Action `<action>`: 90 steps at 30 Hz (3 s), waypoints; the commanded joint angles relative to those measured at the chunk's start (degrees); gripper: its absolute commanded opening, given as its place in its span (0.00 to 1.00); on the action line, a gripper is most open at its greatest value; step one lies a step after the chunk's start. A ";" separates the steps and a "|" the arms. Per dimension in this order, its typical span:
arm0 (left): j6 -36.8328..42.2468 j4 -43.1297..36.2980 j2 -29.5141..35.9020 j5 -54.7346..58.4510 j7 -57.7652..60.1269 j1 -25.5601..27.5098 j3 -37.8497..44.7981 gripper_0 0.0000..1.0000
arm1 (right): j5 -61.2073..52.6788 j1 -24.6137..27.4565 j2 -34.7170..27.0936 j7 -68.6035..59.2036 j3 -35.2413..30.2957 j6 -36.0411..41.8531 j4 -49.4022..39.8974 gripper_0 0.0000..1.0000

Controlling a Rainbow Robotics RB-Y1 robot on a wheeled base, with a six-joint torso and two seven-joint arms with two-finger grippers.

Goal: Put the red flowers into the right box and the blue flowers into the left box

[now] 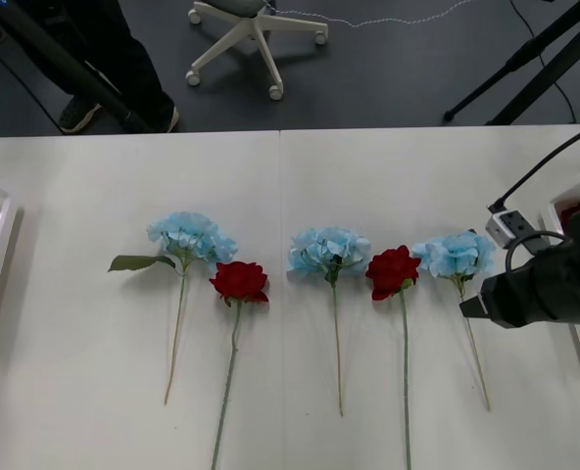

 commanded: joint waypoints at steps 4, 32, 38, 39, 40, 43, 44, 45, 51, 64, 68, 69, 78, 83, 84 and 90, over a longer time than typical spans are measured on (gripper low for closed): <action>-11.52 13.90 7.17 -4.10 1.09 0.33 -3.29 0.00 | 6.94 -0.19 -1.94 -5.96 7.44 -4.38 -0.27 1.00; -30.86 40.45 9.72 -1.99 -3.57 0.33 -8.21 0.51 | 15.29 -3.36 6.50 -6.57 15.17 -13.61 14.85 1.00; -23.82 39.39 9.90 -1.03 -4.01 -1.87 -8.12 1.00 | 15.73 -4.41 8.34 -6.48 15.79 -14.93 17.93 1.00; -21.54 38.69 9.99 -0.67 -4.01 -2.66 -7.77 1.00 | 15.99 -4.76 8.52 -6.57 16.05 -15.28 18.45 1.00; -20.22 38.34 10.07 -0.59 -4.01 -3.01 -7.59 1.00 | 16.17 -4.85 8.60 -6.57 16.31 -15.37 18.72 1.00; -13.54 36.05 10.43 0.38 -3.66 -5.30 -7.51 1.00 | 16.87 -5.47 9.13 -6.75 16.84 -15.99 19.68 1.00; -9.94 34.91 10.51 1.00 -3.57 -6.70 -7.51 1.00 | 16.87 -5.56 9.22 -6.75 16.93 -16.34 20.30 1.00; -8.71 34.47 10.51 1.52 -3.48 -7.05 -7.51 1.00 | 16.87 -5.64 9.40 -6.75 16.93 -16.43 20.56 1.00; 4.48 23.92 10.34 10.58 -1.63 -8.11 -10.23 1.00 | 16.78 -6.26 9.48 -6.84 17.28 -16.78 21.71 0.40; 17.22 0.02 0.41 20.07 13.57 -7.85 -20.95 1.00 | 16.08 -6.87 9.66 -7.19 17.37 -17.30 23.20 0.00; 17.04 -4.38 -5.22 14.00 14.27 -6.97 -25.26 1.00 | 13.79 -7.58 8.34 -6.92 16.40 -17.22 22.67 0.00; 16.87 -4.82 -6.27 12.51 14.27 -6.88 -26.84 1.00 | 12.12 -7.49 7.90 -6.57 15.26 -16.86 21.97 0.00; 12.56 -4.55 -12.86 5.30 14.62 -5.74 -34.31 1.00 | -1.24 -7.58 6.85 1.87 1.72 -6.49 14.59 0.00; 6.67 -3.23 -13.30 -0.24 14.71 -3.98 -40.03 1.00 | -9.59 -7.58 6.93 8.90 -6.19 -3.59 11.95 0.00; 5.88 -2.71 -13.30 -0.50 14.62 -3.89 -40.38 1.00 | -10.64 -7.58 7.02 9.86 -7.07 -3.51 11.69 0.00; -0.97 2.92 -13.30 -0.85 14.27 -3.80 -42.93 1.00 | -20.92 -7.84 7.46 18.48 -13.31 -3.42 10.54 0.00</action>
